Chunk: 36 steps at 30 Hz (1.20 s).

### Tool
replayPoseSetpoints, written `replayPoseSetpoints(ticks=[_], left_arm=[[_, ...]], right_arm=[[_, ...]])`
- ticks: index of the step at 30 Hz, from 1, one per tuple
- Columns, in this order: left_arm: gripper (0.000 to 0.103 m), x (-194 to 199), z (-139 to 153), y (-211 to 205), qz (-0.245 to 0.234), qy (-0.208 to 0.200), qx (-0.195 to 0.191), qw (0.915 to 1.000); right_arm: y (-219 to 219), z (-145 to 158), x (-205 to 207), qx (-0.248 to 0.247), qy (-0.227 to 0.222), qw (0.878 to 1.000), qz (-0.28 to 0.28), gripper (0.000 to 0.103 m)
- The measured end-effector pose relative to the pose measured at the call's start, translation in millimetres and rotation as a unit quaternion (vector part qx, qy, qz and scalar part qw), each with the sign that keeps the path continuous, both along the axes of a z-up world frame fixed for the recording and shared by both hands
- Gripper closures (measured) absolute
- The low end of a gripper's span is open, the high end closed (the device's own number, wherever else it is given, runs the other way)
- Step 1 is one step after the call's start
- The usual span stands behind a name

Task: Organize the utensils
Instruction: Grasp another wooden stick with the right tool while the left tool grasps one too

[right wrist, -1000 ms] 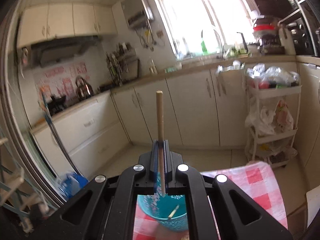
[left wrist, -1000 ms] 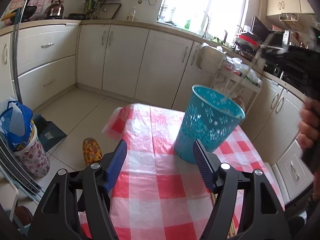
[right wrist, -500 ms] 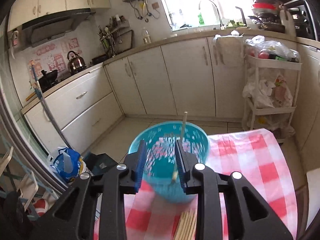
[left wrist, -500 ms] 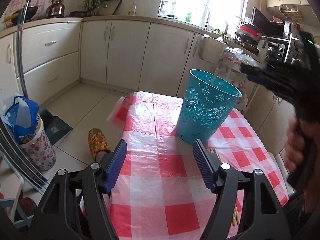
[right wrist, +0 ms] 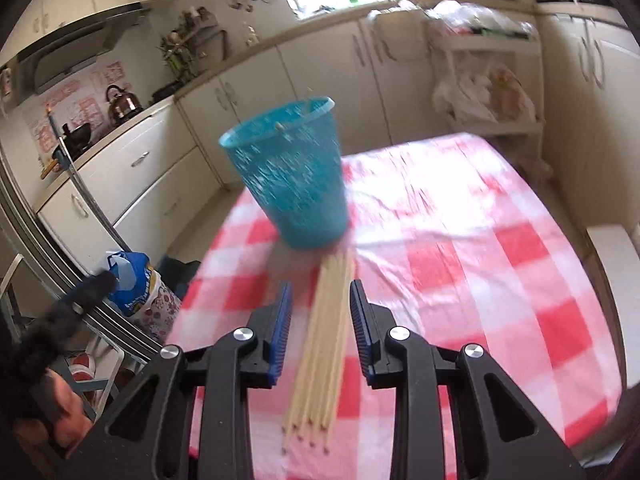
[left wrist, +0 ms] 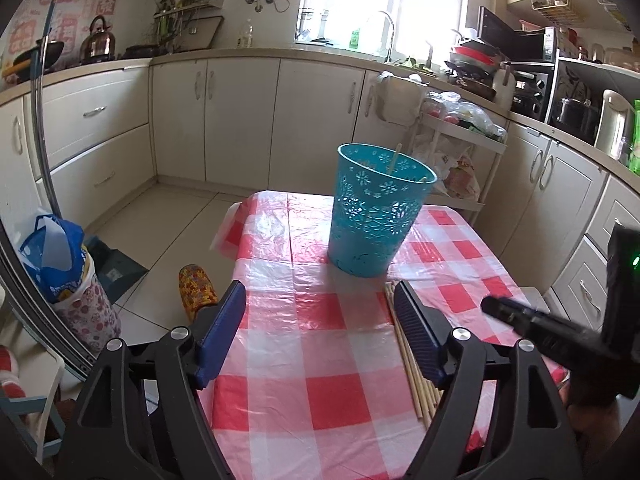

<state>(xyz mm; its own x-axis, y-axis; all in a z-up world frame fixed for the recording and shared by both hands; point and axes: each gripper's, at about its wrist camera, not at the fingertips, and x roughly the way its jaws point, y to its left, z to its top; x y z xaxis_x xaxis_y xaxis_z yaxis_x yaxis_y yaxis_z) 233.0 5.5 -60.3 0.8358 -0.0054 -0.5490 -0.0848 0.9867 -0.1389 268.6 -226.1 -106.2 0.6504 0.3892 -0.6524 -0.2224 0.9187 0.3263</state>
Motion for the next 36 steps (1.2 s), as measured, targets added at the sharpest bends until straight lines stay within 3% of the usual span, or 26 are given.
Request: replayPoseSetpoints(ticks=[9,19,27,36], left_arm=[[0.027,-17.1,2.8,-5.1,-0.005,0.01,0.002,0.9999],[0.026,-18.8,-19.4,9.2,0.011,0.048,0.0,0.9988],[0.026,2.9,-38.9,6.1,0.01,0.073,0.002,0.9973],[0.026,54.8,-68.5,-35.9,-0.026,0.109,0.005,0.9937]], right_arm=[[-1.6,-23.5,-15.0,-0.014,0.029,0.999,0.003,0.073],[24.5,-54.3,30.9,-0.052,0.066,0.996,0.015,0.077],[42.3,-69.7,64.4,-0.094,0.081,0.992,0.021,0.087],[43.4,-75.5,72.3,-0.143,0.074,0.985,0.057,0.094]])
